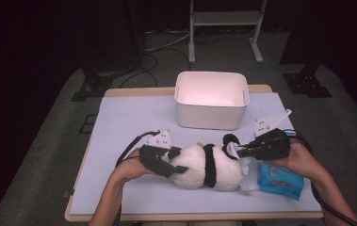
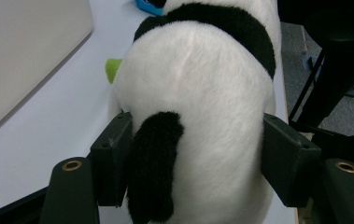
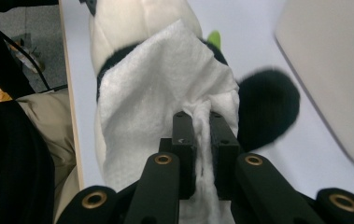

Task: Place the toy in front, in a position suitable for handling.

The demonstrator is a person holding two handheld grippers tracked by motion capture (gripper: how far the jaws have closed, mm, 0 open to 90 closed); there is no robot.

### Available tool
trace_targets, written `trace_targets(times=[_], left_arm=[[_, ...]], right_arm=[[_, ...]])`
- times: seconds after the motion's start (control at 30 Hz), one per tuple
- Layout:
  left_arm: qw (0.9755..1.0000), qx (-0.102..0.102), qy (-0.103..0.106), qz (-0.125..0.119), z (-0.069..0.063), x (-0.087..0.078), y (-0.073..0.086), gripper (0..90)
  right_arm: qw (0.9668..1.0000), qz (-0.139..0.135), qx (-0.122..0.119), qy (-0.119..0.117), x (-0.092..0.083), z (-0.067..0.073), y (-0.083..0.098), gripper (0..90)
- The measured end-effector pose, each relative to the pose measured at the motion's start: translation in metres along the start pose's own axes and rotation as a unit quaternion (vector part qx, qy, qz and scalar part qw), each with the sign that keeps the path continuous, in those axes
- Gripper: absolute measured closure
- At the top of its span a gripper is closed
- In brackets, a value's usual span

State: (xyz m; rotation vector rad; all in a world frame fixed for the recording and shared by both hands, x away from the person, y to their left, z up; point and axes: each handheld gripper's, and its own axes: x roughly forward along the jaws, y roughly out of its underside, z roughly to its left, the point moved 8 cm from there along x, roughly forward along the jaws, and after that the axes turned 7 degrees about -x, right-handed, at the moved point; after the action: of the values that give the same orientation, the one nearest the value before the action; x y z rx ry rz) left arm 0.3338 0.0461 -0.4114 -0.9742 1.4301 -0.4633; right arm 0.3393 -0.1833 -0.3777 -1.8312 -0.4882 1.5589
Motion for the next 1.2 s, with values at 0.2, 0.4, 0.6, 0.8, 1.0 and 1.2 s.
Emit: trace_targets(times=[0.2, 0.4, 0.6, 0.8, 1.0, 1.2], left_arm=[[0.9999, 0.01, 0.0, 0.002, -0.004, 0.0, -0.005, 33.5], [0.9999, 0.012, -0.001, 0.005, -0.005, 0.0, -0.007, 33.5], [0.9999, 0.008, 0.007, -0.003, -0.005, 0.001, -0.008, 33.4], [0.9997, -0.017, 0.017, 0.0, -0.004, 0.003, -0.006, 27.2], [0.9991, -0.037, 0.019, 0.005, -0.001, 0.006, -0.007, 19.4], [0.999, -0.036, 0.022, 0.017, -0.003, 0.012, -0.004, 19.2]], right_arm=[[0.9996, 0.007, -0.025, -0.012, 0.013, 0.002, -0.024, 83.0], [0.999, 0.023, -0.031, -0.024, 0.026, 0.001, -0.035, 83.0], [0.9995, 0.02, -0.017, -0.017, 0.019, -0.005, -0.023, 83.0], [0.9996, 0.007, -0.008, -0.025, 0.02, -0.003, -0.015, 83.2], [0.9996, 0.0, -0.007, -0.027, 0.021, 0.001, -0.013, 83.3], [0.9991, 0.007, -0.024, -0.034, 0.029, 0.013, -0.022, 83.3]])
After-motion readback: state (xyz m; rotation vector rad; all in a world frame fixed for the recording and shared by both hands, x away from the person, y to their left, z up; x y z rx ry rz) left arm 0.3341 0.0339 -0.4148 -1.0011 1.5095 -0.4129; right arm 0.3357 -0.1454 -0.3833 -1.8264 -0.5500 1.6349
